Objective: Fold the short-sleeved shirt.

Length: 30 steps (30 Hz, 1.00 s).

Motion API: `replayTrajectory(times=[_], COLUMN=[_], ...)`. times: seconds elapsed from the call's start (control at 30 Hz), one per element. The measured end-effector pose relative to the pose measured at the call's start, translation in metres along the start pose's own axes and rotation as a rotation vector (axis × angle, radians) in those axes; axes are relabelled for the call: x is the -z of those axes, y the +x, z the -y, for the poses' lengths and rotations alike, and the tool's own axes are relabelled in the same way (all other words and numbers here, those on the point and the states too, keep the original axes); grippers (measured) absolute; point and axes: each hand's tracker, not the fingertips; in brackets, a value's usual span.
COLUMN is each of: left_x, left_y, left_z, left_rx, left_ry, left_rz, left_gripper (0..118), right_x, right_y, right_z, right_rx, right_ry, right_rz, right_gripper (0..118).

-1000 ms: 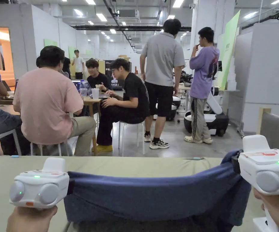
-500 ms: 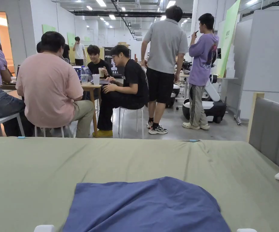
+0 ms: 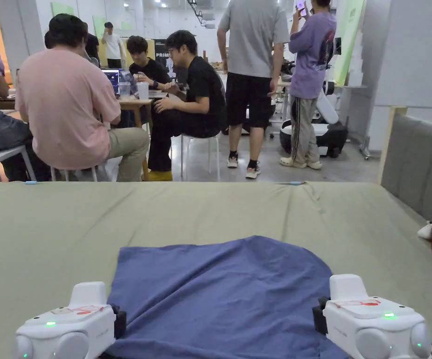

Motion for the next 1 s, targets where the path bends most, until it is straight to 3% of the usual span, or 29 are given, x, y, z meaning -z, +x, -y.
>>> replayTrajectory(times=[0.13, 0.27, 0.3, 0.4, 0.43, 0.57, 0.6, 0.63, 0.7, 0.73, 0.77, 0.83, 0.87, 0.9, 1.0], left_x=[-0.001, 0.006, 0.010, 0.025, 0.031, 0.060, 0.067, 0.072, 0.080, 0.082, 0.081, 0.076, 0.075, 0.067, 0.063], left_y=[-0.043, -0.066, -0.067, -0.063, -0.061, -0.059, -0.060, -0.061, -0.060, -0.059, -0.059, -0.060, -0.059, -0.055, -0.053], left_z=[-0.005, -0.001, 0.002, 0.017, 0.022, 0.043, 0.047, 0.051, 0.059, 0.062, 0.065, 0.065, 0.065, 0.064, 0.061], left_rx=[-0.114, -0.109, -0.096, -0.093, -0.086, -0.087, -0.094, -0.098, -0.085, -0.063, -0.069, -0.115, -0.109, -0.103, -0.097], left_ry=[-0.038, -0.088, -0.108, -0.144, -0.149, -0.198, -0.207, -0.212, -0.218, -0.232, -0.205, -0.188, -0.183, -0.180, -0.180], left_rz=[-0.058, -0.006, 0.012, 0.022, 0.023, 0.030, 0.024, 0.016, 0.003, -0.034, -0.044, -0.016, -0.019, -0.020, -0.022], left_gripper=[0, 3, 23, 110, 116, 95, 84, 66, 2, 1, 1, 1, 1, 1, 1], right_x=[-0.003, -0.002, -0.002, -0.001, 0.000, -0.005, -0.007, -0.010, -0.017, -0.021, -0.026, -0.028, -0.024, -0.018, 0.003], right_y=[0.007, 0.017, 0.019, 0.023, 0.025, 0.037, 0.041, 0.045, 0.056, 0.061, 0.067, 0.076, 0.078, 0.079, 0.077], right_z=[0.008, 0.013, 0.014, 0.019, 0.020, 0.029, 0.031, 0.033, 0.038, 0.041, 0.046, 0.054, 0.058, 0.064, 0.080], right_rx=[0.016, 0.031, 0.033, 0.032, 0.031, 0.015, 0.011, 0.010, 0.012, 0.016, 0.028, 0.045, 0.054, 0.052, 0.049], right_ry=[-0.013, -0.021, -0.023, -0.030, -0.031, -0.038, -0.044, -0.046, -0.046, -0.041, -0.018, -0.018, -0.063, -0.088, -0.113], right_rz=[-0.020, -0.022, -0.021, -0.017, -0.014, 0.016, 0.024, 0.029, 0.043, 0.043, 0.019, -0.003, -0.016, -0.020, -0.035], right_gripper=[0, 0, 0, 0, 0, 0, 0, 0, 0, 3, 14, 84, 108, 118, 107])
